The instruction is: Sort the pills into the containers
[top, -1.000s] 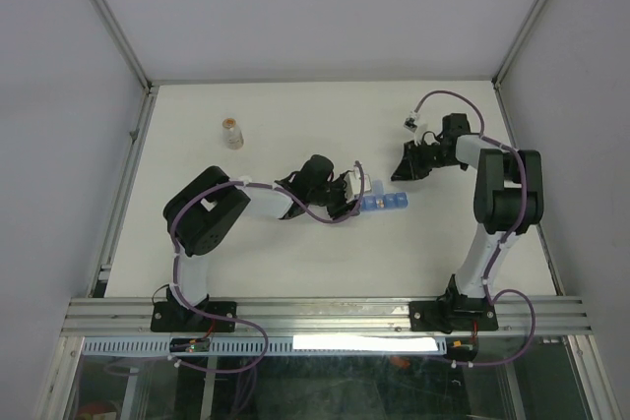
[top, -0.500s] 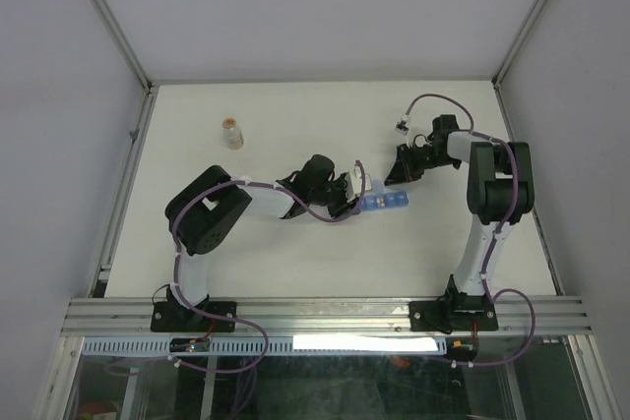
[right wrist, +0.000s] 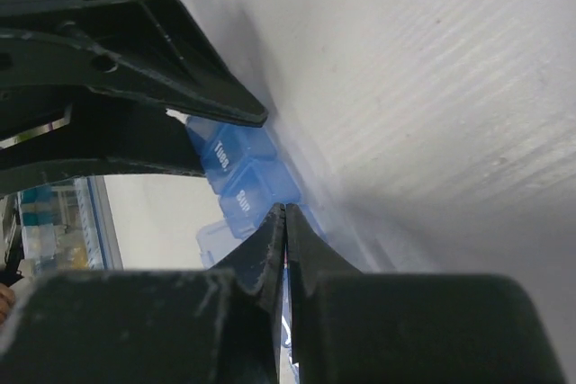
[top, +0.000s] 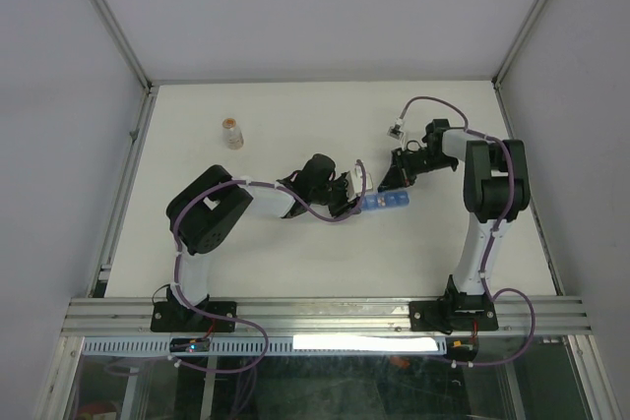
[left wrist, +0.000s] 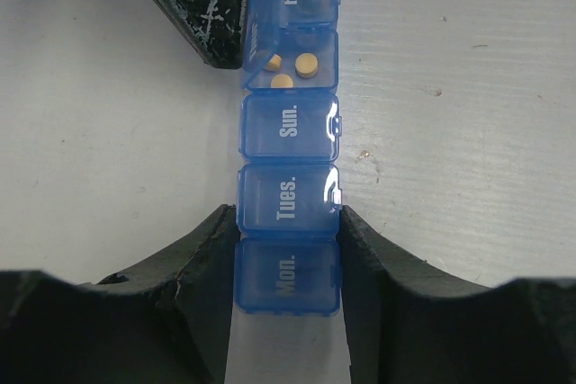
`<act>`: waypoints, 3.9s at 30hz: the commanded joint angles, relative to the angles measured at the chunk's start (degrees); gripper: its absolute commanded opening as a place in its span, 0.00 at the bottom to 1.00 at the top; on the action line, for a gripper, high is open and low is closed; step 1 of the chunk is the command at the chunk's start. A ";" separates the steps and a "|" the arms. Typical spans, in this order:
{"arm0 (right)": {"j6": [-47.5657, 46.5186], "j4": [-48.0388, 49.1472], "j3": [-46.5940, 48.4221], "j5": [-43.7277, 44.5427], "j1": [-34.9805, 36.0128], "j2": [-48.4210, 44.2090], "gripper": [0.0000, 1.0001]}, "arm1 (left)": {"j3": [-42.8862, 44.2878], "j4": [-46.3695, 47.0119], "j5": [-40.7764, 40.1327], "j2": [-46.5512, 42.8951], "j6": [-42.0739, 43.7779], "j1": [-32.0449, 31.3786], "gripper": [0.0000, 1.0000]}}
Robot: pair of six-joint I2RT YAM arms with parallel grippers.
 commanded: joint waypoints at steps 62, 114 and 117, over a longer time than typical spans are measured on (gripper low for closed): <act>-3.29 9.19 -14.95 21.62 10.44 -27.25 0.02 | 2.94 -3.08 3.14 1.06 1.11 -0.43 0.21; 19.95 11.88 -7.05 27.15 -6.59 -72.07 0.99 | -7.84 6.21 -1.16 -44.53 -47.36 6.46 0.99; 23.29 6.94 0.11 26.18 -6.61 -71.79 0.99 | -7.35 2.23 -2.21 -51.76 -49.86 7.06 0.99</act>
